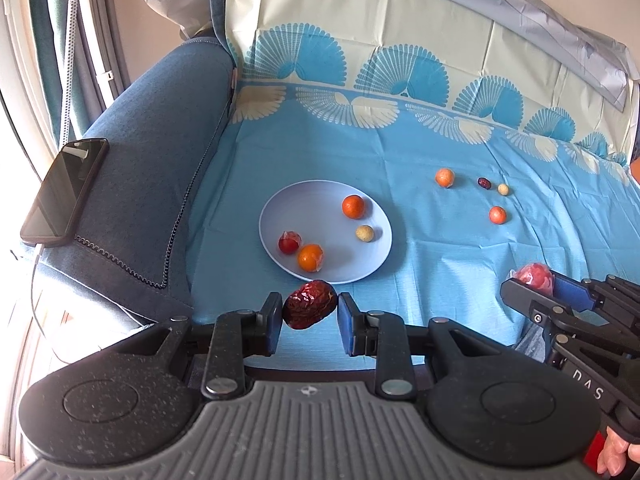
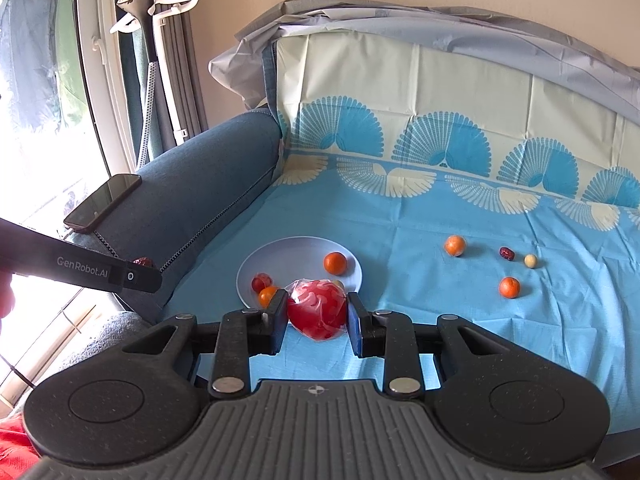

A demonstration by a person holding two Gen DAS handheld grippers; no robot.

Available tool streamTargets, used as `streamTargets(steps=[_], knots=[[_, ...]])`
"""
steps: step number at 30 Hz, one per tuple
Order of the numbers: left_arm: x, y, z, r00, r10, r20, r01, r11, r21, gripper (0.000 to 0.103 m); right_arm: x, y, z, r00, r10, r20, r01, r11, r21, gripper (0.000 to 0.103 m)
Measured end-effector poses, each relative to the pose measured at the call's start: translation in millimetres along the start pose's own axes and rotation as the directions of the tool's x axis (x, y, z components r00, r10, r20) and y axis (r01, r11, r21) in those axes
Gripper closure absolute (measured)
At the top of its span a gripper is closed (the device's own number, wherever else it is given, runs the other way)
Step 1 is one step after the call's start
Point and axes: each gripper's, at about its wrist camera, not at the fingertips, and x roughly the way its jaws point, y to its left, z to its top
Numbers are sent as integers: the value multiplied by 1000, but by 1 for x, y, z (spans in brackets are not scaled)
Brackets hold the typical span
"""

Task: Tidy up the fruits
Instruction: 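Carry the date and lychee over the plate with both tools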

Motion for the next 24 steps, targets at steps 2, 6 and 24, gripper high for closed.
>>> streamTargets(steps=[2, 6, 24], knots=[[6, 0, 3, 1000, -5, -9, 5, 1000, -3, 70, 6, 0, 2, 1000, -1, -7, 1, 1000, -2, 71], [20, 1, 12, 1000, -7, -22, 6, 1000, -3, 70, 18, 0, 5, 1000, 1, -24, -1, 1000, -1, 71], [157, 2, 84, 996, 19, -87, -20, 1000, -15, 70, 159, -9, 18, 989, 4, -145, -10, 999, -35, 71]])
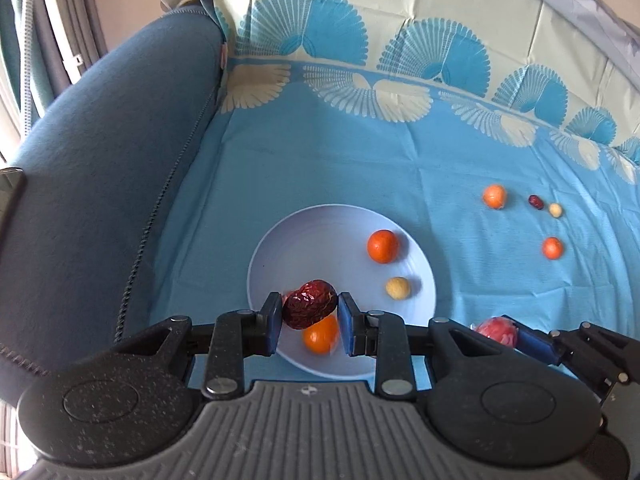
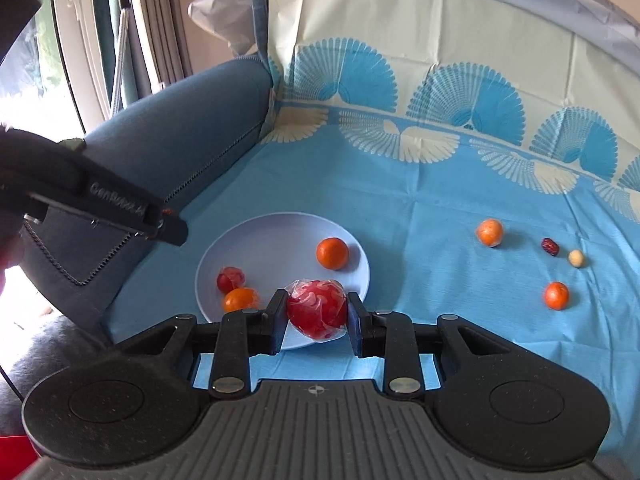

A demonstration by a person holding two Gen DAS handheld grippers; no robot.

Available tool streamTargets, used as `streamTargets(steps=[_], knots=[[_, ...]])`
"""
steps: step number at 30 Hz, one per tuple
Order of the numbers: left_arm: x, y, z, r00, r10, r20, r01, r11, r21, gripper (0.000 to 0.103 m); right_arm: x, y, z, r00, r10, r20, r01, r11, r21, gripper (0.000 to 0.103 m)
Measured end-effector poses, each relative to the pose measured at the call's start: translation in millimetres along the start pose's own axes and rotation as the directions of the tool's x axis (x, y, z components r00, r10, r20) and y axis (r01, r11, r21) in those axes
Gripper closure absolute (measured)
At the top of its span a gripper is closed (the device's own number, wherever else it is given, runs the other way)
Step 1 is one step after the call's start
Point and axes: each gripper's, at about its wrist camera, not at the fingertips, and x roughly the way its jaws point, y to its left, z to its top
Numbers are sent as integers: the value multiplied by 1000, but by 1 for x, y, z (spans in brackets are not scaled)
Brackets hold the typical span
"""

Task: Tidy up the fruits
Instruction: 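Carry the date and lychee over the plate with both tools, then open both tools to drop the date and lychee onto the plate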

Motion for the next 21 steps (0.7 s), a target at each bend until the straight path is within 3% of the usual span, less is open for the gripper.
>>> streamTargets(steps=[9, 15, 16, 17, 18, 20, 21], knots=[[85, -2, 15, 998, 16, -67, -15, 1000, 18, 70, 81, 3, -4, 995, 11, -95, -16, 998, -54, 71], [107, -2, 16, 996, 40, -82, -35, 998, 52, 68, 101, 1, -8, 992, 15, -125, -22, 998, -54, 70], [107, -2, 16, 996, 40, -80, -35, 998, 61, 47, 102, 0, -7, 992, 17, -126, -24, 998, -54, 69], [104, -1, 16, 996, 45, -73, -40, 997, 65, 17, 101, 0, -6, 991, 23, -131, -31, 998, -54, 59], [98, 1, 16, 997, 60, -56, -57, 997, 58, 5, 99, -2, -4, 991, 24, -133, -31, 998, -52, 40], [79, 6, 12, 998, 67, 5, -67, 997, 43, 0, 86, -4, 0, 995, 7, -102, -12, 999, -42, 17], [70, 8, 10, 998, 62, 10, -63, 997, 49, 0, 78, -6, 2, 996, 8, -89, -11, 999, -43, 14]])
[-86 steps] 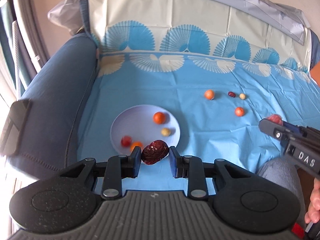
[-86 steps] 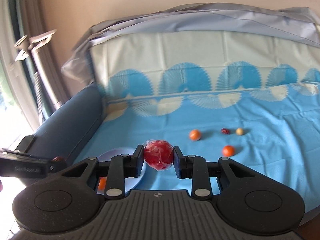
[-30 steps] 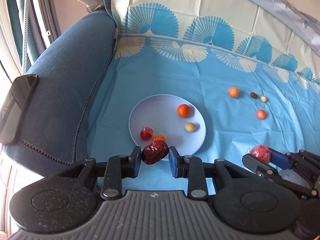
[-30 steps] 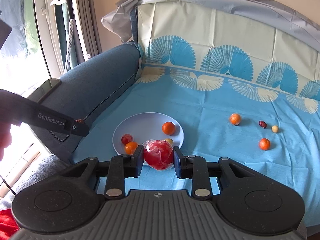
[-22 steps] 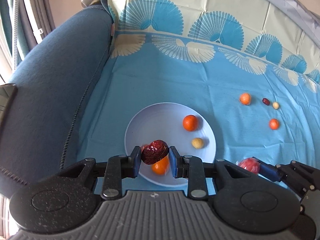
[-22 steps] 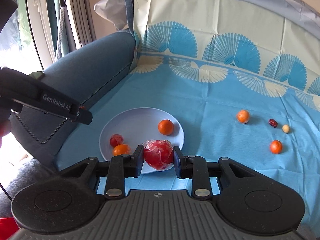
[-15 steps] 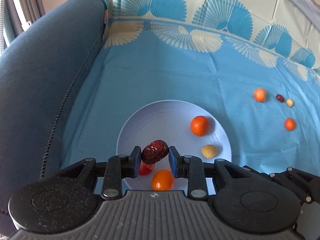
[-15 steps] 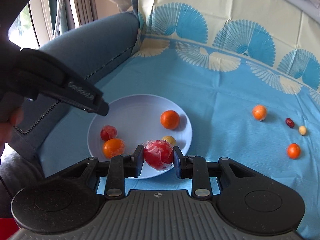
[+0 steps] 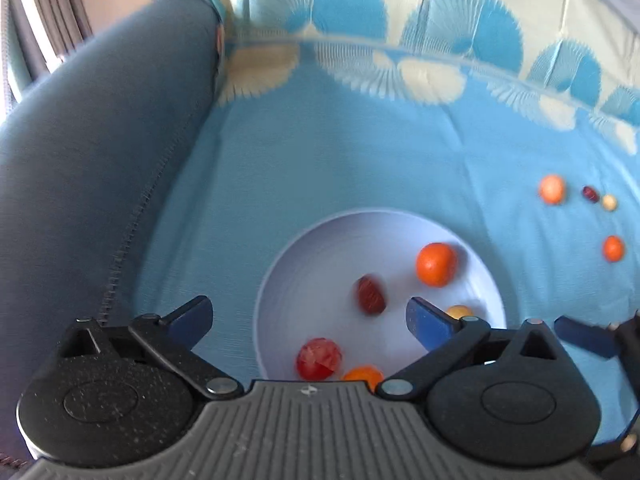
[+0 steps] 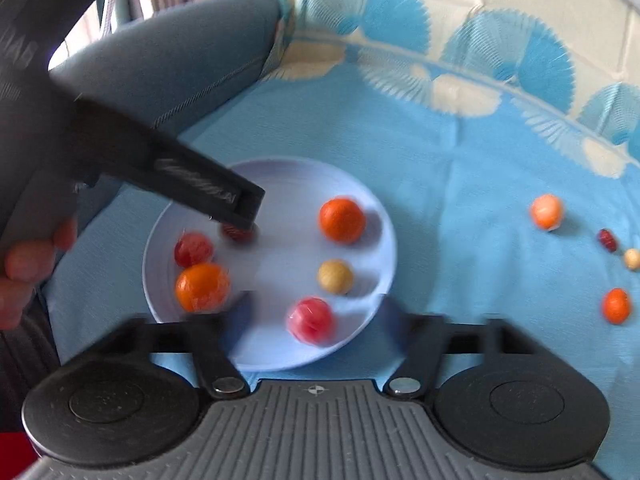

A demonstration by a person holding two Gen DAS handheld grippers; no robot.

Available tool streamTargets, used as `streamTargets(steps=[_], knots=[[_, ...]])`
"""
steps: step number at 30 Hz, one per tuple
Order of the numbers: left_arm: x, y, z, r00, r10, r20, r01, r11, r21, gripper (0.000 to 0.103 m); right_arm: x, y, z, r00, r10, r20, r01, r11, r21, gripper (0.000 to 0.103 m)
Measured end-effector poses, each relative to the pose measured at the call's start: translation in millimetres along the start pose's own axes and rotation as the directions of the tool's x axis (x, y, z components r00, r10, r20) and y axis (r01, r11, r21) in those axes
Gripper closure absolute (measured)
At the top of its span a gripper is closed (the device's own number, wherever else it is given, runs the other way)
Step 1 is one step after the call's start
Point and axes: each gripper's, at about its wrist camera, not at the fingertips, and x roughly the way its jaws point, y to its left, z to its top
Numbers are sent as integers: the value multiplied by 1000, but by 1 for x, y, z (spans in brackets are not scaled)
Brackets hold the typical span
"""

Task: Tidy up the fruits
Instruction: 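Open both tools to drop the date and lychee onto the plate, then withdraw both open tools up and away from the plate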

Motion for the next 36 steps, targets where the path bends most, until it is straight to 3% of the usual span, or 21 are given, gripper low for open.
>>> streamTargets(steps=[7, 10, 12, 22, 36], knots=[[-70, 13, -39, 997, 83, -9, -83, 996, -19, 0, -70, 3, -15, 999, 43, -13, -43, 998, 37, 7], [-92, 13, -55, 995, 48, -90, -52, 998, -44, 0, -102, 13, -27, 999, 50, -13, -50, 997, 61, 6], [-107, 14, -67, 994, 22, -105, -29, 997, -66, 0, -120, 20, -35, 998, 59, 4, -59, 996, 64, 5], [-171, 1, -104, 999, 44, -6, -45, 998, -32, 0, -188, 38, -54, 990, 10, 139, -9, 1000, -10, 1], [-202, -12, -113, 996, 63, 57, -63, 998, -3, 0, -225, 44, -66, 976, -19, 217, 24, 1000, -18, 1]])
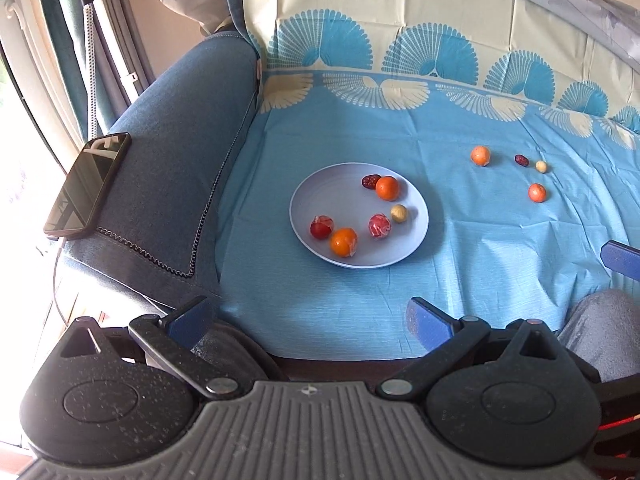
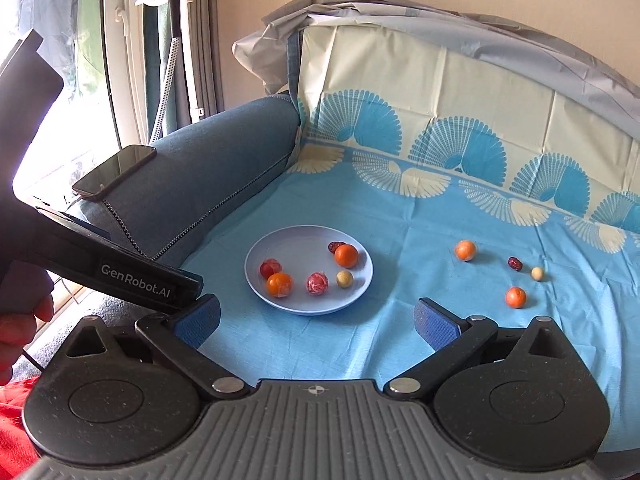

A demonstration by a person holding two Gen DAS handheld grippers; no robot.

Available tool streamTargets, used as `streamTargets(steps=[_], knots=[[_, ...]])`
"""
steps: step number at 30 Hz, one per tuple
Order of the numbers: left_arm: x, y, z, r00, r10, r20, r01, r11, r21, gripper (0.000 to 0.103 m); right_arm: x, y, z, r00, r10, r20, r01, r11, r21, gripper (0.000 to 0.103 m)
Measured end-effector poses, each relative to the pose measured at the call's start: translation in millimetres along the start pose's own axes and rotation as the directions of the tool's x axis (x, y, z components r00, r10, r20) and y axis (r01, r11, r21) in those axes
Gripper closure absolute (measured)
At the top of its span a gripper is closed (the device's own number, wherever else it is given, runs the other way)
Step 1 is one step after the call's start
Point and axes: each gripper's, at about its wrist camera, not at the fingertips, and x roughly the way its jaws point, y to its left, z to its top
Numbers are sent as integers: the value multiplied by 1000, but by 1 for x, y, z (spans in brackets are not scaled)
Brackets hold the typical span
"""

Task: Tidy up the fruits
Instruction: 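Withdraw both open tools up and away from the plate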

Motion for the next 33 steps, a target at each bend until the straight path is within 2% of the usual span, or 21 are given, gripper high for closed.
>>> streamTargets(steps=[23, 33], knots=[[10, -3, 2, 1000, -3, -26, 3, 1000, 19, 0, 7, -5, 0, 1000, 2, -19, -2, 1000, 17, 1], [25, -12, 8, 998, 6, -61, -3, 999, 51, 0, 20, -29, -7, 999, -22, -46, 27, 993, 112, 1]])
